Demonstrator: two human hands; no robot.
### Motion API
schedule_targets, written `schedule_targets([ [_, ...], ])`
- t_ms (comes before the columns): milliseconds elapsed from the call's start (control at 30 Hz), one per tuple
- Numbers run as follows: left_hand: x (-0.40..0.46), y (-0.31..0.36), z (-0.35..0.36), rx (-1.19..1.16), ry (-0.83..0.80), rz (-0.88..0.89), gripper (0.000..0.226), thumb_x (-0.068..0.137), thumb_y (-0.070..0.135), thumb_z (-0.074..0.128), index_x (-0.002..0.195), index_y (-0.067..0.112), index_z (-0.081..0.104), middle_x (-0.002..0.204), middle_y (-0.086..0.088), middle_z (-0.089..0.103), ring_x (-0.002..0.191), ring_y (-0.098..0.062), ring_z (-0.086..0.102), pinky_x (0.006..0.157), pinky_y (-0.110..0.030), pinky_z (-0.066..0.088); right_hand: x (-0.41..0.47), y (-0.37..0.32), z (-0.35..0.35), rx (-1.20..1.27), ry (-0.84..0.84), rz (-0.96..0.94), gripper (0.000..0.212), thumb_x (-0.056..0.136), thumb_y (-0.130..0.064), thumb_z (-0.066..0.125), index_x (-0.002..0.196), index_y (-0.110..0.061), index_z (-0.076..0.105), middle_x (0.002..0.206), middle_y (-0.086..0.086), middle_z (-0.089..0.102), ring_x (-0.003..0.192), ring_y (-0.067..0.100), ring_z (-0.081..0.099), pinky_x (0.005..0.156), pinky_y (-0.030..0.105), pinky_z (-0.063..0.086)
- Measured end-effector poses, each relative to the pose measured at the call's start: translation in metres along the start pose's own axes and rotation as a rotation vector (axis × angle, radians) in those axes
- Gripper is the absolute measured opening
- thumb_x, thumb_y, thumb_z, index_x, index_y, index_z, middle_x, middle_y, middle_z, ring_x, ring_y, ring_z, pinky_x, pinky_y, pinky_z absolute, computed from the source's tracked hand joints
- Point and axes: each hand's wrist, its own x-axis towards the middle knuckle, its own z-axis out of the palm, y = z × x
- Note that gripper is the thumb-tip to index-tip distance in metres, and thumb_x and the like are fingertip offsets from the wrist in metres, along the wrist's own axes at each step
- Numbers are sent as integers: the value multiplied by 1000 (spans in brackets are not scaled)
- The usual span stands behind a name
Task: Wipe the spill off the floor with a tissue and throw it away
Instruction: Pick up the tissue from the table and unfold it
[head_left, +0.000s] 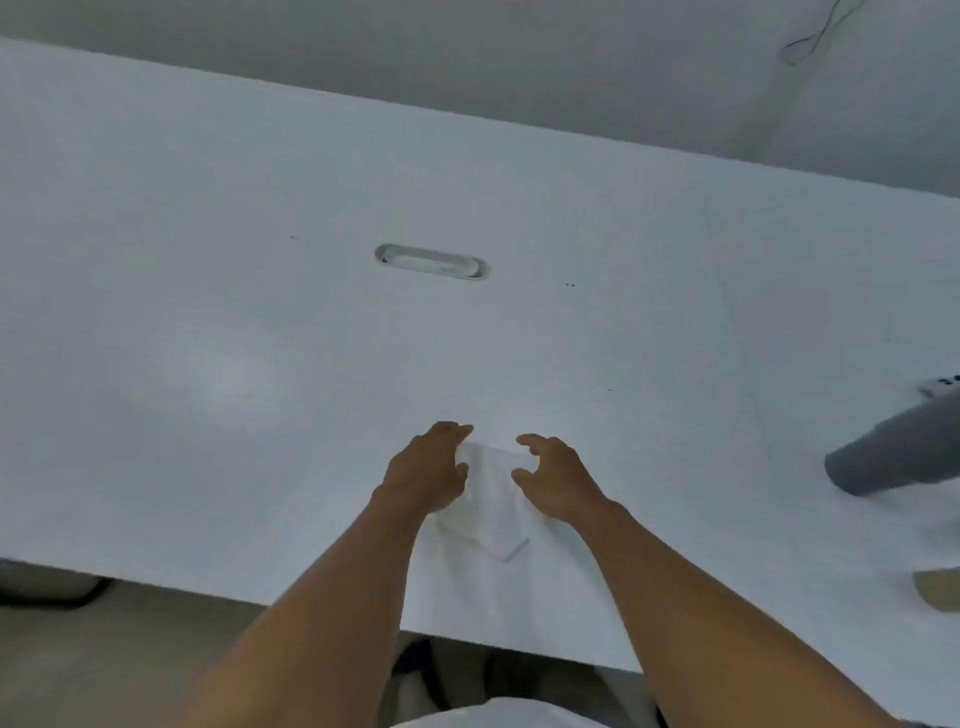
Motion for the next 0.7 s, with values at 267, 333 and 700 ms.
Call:
schedule_targets([
  [267, 14, 12, 45, 50, 183, -195, 38, 94, 29, 55, 132, 31, 56, 135, 5, 52, 116, -24, 49, 87, -38, 52, 26, 23, 29, -147, 99, -49, 32, 96, -29, 64, 127, -26, 56, 122, 2, 51, 96, 21, 65, 79, 29, 53],
  [333, 17, 15, 46, 5, 217, -233, 24, 94, 28, 57, 116, 26, 64, 126, 2, 56, 110, -23, 52, 86, -37, 51, 32, 23, 26, -157, 119, -91, 10, 95, -26, 65, 104, -22, 63, 109, 2, 55, 83, 20, 63, 71, 30, 54],
  [700, 5, 15, 12, -956, 479, -359, 29, 84, 23, 72, 108, 32, 58, 98, -2, 65, 82, -17, 63, 70, -29, 54, 66, -8, -6, 473, -81, -133, 53, 84, -20, 78, 126, -31, 47, 97, -5, 67, 89, 16, 68, 79, 32, 57],
])
